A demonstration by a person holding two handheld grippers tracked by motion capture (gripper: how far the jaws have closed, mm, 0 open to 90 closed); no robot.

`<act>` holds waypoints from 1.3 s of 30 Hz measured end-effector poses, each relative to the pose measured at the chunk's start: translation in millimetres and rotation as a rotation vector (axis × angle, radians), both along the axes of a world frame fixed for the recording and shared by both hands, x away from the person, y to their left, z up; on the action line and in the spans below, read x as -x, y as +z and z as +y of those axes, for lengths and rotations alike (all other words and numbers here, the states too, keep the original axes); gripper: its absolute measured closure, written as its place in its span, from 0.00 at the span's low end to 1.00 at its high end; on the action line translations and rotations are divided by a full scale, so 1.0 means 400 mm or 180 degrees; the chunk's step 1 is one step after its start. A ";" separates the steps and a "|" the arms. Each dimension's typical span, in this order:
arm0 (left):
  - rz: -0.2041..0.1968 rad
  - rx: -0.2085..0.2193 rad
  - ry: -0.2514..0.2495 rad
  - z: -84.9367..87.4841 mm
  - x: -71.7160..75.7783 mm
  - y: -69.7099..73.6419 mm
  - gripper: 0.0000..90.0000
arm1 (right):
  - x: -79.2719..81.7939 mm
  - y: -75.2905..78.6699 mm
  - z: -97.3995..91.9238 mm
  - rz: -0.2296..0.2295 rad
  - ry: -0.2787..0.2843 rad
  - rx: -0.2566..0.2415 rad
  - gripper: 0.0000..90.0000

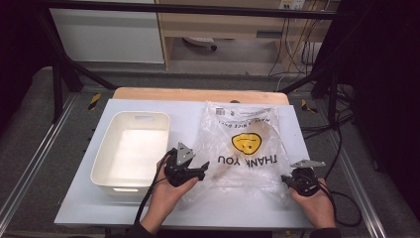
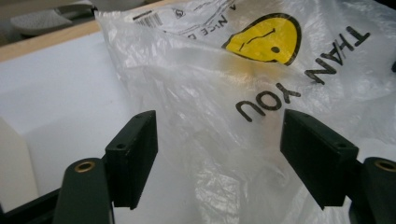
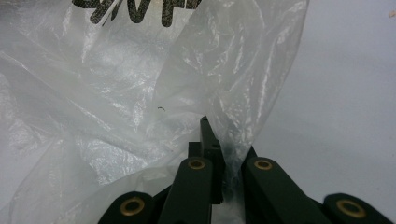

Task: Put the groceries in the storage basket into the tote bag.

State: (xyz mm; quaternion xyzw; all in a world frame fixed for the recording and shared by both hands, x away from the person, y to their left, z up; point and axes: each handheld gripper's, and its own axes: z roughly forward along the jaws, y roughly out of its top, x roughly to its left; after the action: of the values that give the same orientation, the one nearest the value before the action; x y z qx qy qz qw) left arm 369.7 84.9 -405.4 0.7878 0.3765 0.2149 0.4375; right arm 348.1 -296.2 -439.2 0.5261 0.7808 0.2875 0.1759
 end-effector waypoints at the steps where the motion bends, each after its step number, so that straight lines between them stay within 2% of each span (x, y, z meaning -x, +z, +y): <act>1: 0.0015 -0.0030 0.0014 -0.004 -0.004 -0.008 0.30 | 0.001 0.000 0.000 -0.0001 -0.0005 -0.0007 1.00; 5: 0.0138 -0.0102 0.0065 -0.005 -0.014 -0.046 0.28 | 0.004 0.001 -0.003 0.0017 0.0008 -0.0026 1.00; 7: 0.0187 -0.0179 0.0067 -0.005 -0.013 -0.065 0.27 | 0.005 -0.001 -0.001 -0.0009 0.0013 -0.0024 1.00; 12: 0.0205 -0.0379 0.0077 -0.008 -0.001 -0.089 0.25 | 0.007 -0.001 0.000 0.0007 0.0027 -0.0017 1.00; 15: 0.0282 -0.0392 0.0054 -0.013 0.001 -0.096 0.25 | 0.008 0.000 0.000 0.0014 0.0034 -0.0017 1.00; 17: 0.0316 -0.0466 0.0040 -0.014 0.003 -0.103 0.25 | 0.010 0.000 0.001 -0.0014 0.0028 -0.0026 1.00; 22: 0.0456 -0.0470 0.0000 -0.007 0.012 -0.124 0.27 | 0.013 0.003 0.001 -0.0025 0.0043 -0.0032 1.00; 28: 0.0481 -0.0441 -0.0127 -0.005 0.026 -0.126 0.40 | 0.017 0.006 0.005 -0.0035 0.0053 -0.0057 1.00; 31: 0.0465 -0.0416 -0.0195 -0.007 0.034 -0.126 0.52 | 0.019 0.006 0.009 -0.0029 0.0064 -0.0065 1.00; 33: 0.0434 -0.0409 -0.0275 -0.008 0.039 -0.127 0.64 | 0.019 0.006 0.010 -0.0021 0.0078 -0.0070 1.00; 36: 0.0424 -0.0397 -0.0345 -0.008 0.042 -0.128 0.75 | 0.019 0.006 0.012 -0.0020 0.0097 -0.0076 1.00; 39: 0.0423 -0.0380 -0.0373 -0.005 0.041 -0.128 0.84 | 0.019 0.004 0.017 -0.0031 0.0103 -0.0119 0.93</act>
State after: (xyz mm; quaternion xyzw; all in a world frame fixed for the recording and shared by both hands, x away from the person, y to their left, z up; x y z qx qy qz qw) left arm 353.3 82.8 -456.8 0.8457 0.3445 0.1582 0.3757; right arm 340.4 -289.4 -437.4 0.5152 0.7828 0.3074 0.1651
